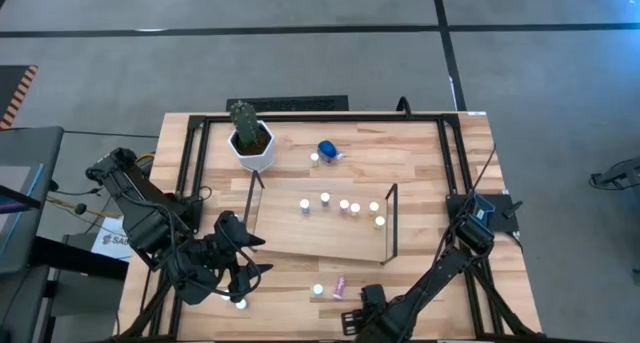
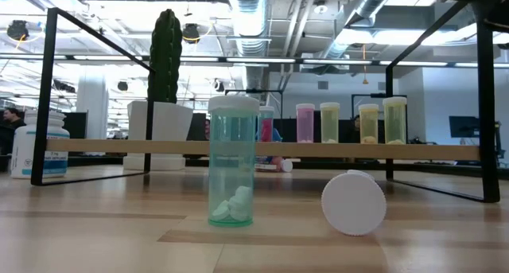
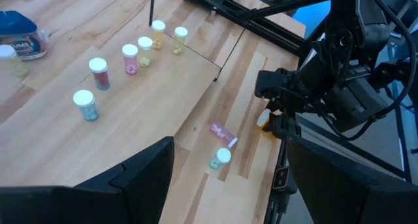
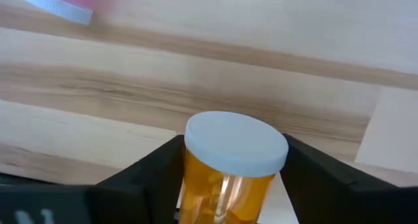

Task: Pick and place medicine bottles onto shelf by color
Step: Put the large orange pill bottle on the shelf

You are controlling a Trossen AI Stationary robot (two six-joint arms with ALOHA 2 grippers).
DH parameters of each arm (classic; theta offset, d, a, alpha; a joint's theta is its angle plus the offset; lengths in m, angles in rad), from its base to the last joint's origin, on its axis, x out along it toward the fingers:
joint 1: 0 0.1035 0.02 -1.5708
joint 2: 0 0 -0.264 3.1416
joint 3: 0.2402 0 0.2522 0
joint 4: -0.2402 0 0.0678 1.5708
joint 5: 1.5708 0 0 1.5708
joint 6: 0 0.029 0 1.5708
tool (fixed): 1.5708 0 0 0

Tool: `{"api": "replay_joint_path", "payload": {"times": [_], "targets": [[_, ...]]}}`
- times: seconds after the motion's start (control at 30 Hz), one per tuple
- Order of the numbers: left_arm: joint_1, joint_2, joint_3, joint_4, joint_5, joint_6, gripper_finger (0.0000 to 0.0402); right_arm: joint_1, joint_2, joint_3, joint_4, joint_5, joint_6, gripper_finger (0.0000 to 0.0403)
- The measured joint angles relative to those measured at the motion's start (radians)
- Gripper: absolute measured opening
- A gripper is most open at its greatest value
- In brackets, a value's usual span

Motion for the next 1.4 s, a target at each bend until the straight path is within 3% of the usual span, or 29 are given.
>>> {"api": "replay_joint_path", "payload": {"times": [0.3, 0.53, 0.73, 0.97, 1.03, 1.23, 1.4], "targets": [[0.000, 0.000, 0.000, 0.000, -0.008, -0.001, 0.0281, 0.003, -0.001, 0.000, -0.018, 0.005, -0.016, 0.0191], [0.000, 0.000, 0.000, 0.000, -0.011, -0.009, 0.0281, -0.006, -0.009, 0.023, -0.024, 0.082, -0.105, 0.0187], [0.000, 0.000, 0.000, 0.007, -0.018, -0.010, 0.0281, -0.029, -0.032, 0.148, -0.102, 0.296, -0.285, 0.0187], [0.000, -0.001, 0.000, 0.008, -0.024, -0.005, 0.0281, -0.085, -0.037, 0.227, -0.098, 0.795, -0.501, 0.0191], [0.000, -0.001, 0.000, 0.008, -0.024, 0.008, 0.0281, -0.110, -0.035, 0.227, -0.056, 0.883, -0.583, 0.0192], [0.000, -0.001, 0.000, 0.008, -0.036, 0.046, 0.0281, -0.211, -0.034, 0.227, 0.074, 1.003, -0.902, 0.0192], [0.000, -0.001, 0.000, 0.008, -0.042, 0.071, 0.0281, -0.283, -0.034, 0.227, 0.186, 1.016, -1.068, 0.0195]]}}
